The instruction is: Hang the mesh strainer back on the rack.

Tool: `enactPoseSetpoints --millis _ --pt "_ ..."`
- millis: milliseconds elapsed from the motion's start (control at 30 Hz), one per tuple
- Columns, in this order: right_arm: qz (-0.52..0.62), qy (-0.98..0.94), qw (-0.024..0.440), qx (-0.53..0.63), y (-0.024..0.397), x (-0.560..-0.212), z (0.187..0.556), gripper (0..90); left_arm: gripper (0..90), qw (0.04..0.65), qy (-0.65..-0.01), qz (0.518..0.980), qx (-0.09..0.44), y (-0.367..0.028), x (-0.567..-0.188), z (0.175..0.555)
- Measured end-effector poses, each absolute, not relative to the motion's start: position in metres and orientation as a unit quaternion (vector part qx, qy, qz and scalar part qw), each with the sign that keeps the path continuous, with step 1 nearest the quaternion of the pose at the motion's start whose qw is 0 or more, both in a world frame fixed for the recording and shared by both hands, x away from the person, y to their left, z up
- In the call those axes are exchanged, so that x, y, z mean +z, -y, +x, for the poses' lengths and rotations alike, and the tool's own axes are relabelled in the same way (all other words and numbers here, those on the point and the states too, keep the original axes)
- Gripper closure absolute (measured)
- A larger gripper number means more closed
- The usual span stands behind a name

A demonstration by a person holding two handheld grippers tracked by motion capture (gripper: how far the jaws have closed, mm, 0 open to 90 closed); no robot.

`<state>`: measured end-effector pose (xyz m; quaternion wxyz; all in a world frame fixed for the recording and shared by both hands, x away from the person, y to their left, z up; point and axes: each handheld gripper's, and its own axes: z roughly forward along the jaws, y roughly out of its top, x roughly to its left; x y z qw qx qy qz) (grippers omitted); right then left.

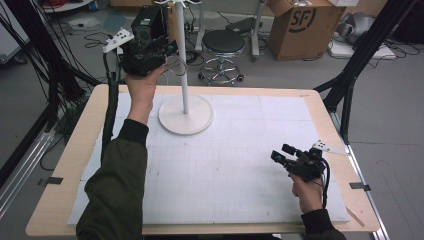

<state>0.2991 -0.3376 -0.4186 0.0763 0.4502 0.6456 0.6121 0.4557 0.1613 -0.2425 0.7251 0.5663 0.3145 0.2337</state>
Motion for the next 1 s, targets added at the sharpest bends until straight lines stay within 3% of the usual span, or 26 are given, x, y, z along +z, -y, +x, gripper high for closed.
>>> enactPoseSetpoints --millis 200,567,1000 --pt "0.447 -0.649 0.080 0.611 0.336 -0.418 0.298 17.5 28.8 0.711 -0.319 0.579 0.239 -0.170 -0.248 0.438" --pt "0.445 -0.652 0.095 0.606 0.330 -0.415 0.296 17.2 21.5 0.707 -0.304 0.589 0.246 -0.178 -0.270 0.398" --pt "0.443 -0.660 0.107 0.597 0.321 -0.411 0.292 17.1 21.0 0.707 -0.301 0.593 0.242 -0.187 -0.302 0.351"
